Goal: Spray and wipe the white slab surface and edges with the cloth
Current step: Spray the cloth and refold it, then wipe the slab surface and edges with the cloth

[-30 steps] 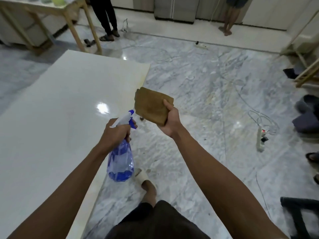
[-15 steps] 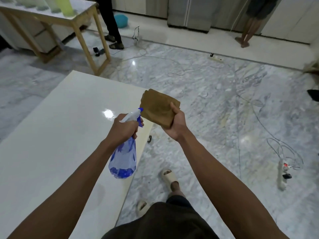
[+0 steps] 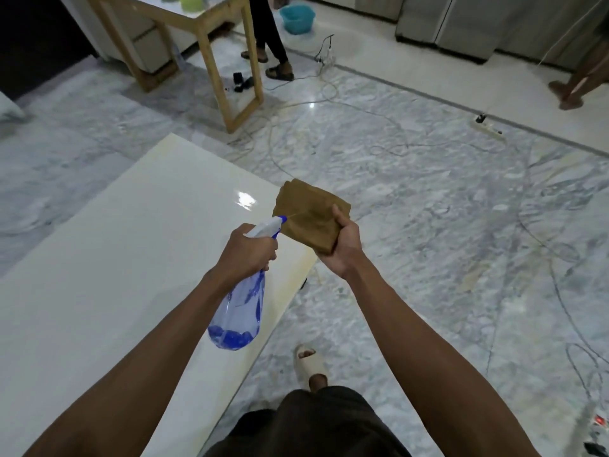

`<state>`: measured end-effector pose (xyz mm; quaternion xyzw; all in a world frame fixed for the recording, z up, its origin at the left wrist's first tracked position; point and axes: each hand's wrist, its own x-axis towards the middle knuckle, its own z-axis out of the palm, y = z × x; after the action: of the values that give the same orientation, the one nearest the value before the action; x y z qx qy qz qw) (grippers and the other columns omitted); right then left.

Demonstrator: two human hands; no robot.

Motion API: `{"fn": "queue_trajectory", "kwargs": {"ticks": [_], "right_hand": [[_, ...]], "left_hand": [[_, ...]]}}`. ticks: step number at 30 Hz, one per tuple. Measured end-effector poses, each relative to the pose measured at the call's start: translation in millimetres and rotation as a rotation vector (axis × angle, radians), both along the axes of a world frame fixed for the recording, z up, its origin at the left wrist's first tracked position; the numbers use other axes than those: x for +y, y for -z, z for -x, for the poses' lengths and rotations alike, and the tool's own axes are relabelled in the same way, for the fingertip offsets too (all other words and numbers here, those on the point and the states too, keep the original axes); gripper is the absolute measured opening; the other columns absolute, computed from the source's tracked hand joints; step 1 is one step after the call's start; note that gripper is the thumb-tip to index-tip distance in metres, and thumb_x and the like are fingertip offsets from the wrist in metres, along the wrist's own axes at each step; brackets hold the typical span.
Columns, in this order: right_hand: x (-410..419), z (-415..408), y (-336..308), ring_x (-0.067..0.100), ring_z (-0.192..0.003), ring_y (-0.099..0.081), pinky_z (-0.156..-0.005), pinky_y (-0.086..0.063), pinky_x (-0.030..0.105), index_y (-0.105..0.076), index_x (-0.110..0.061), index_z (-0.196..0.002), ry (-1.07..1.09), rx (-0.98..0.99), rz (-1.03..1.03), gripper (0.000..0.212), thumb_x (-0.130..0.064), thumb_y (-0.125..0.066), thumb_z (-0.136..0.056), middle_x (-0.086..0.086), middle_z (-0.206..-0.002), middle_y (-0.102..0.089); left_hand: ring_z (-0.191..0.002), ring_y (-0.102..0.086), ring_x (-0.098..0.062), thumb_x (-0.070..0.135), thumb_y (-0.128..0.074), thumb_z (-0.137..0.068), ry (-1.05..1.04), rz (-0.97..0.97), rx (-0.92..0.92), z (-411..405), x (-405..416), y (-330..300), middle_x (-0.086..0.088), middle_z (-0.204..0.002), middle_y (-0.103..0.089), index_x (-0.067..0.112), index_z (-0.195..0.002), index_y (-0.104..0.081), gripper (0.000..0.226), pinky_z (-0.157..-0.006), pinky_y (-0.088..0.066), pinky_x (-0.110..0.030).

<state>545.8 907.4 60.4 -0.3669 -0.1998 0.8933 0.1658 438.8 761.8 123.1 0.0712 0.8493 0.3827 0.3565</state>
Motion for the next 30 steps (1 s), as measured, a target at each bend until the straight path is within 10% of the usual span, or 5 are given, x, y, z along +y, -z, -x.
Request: {"fn": "queue_trajectory", "kwargs": {"ticks": [11, 16, 20, 24, 30], "right_hand": [[74.9, 1.0, 25.9, 0.025, -0.103, -0.070, -0.091, -0.057, 0.039, -0.066, -0.015, -0.119, 0.091, -0.090, -0.049, 0.034, -0.040, -0.049, -0.103, 0.008, -0.113, -0.075], [125.7, -0.2, 51.8, 0.022, -0.115, -0.060, -0.103, -0.048, 0.038, -0.055, -0.012, -0.136, 0.019, -0.483, -0.445, 0.050, -0.047, -0.049, -0.102, 0.005, -0.128, -0.063], [144.7, 13.7, 75.3, 0.014, -0.080, -0.058, -0.073, -0.045, 0.033, -0.063, -0.010, -0.114, -0.080, -0.589, -0.947, 0.034, -0.037, -0.042, -0.107, -0.005, -0.088, -0.061], [153.7, 39.8, 145.1, 0.028, -0.148, -0.030, -0.117, -0.033, 0.044, -0.036, -0.019, -0.152, -0.460, -0.474, -1.440, 0.049, -0.030, -0.041, -0.104, 0.006, -0.159, -0.032], [116.0, 51.3, 201.0, 0.043, -0.152, -0.005, -0.122, -0.006, 0.056, -0.027, -0.014, -0.156, -1.042, -0.575, -1.834, 0.074, -0.049, -0.022, -0.091, 0.022, -0.164, -0.013]], "left_hand": [[-0.046, -0.057, -0.017, 0.025, -0.058, -0.086, 0.071, -0.061, 0.046, -2.4, 46.0, -4.6, -0.024, -0.089, -0.073, 0.001, -0.087, -0.070, 0.027, -0.051, -0.050, -0.024], [-0.046, -0.056, -0.018, 0.029, -0.054, -0.067, 0.037, -0.082, 0.042, 5.7, 56.0, -13.8, -0.028, -0.097, -0.071, -0.002, -0.093, -0.070, 0.044, -0.059, -0.051, -0.030], [-0.048, -0.056, -0.019, 0.029, -0.054, -0.066, -0.004, -0.086, 0.037, 14.2, 55.7, -11.8, -0.029, -0.097, -0.071, -0.003, -0.095, -0.069, 0.045, -0.060, -0.051, -0.032], [-0.045, -0.057, -0.016, 0.024, -0.054, -0.071, -0.037, -0.055, 0.050, 22.8, 44.8, -0.5, -0.028, -0.095, -0.072, 0.000, -0.093, -0.069, 0.035, -0.058, -0.051, -0.031], [-0.041, -0.056, -0.009, 0.011, -0.053, -0.090, -0.071, 0.007, 0.113, 30.1, 16.8, 24.8, -0.021, -0.083, -0.070, -0.002, -0.095, -0.069, 0.021, -0.045, -0.047, -0.018]]}}
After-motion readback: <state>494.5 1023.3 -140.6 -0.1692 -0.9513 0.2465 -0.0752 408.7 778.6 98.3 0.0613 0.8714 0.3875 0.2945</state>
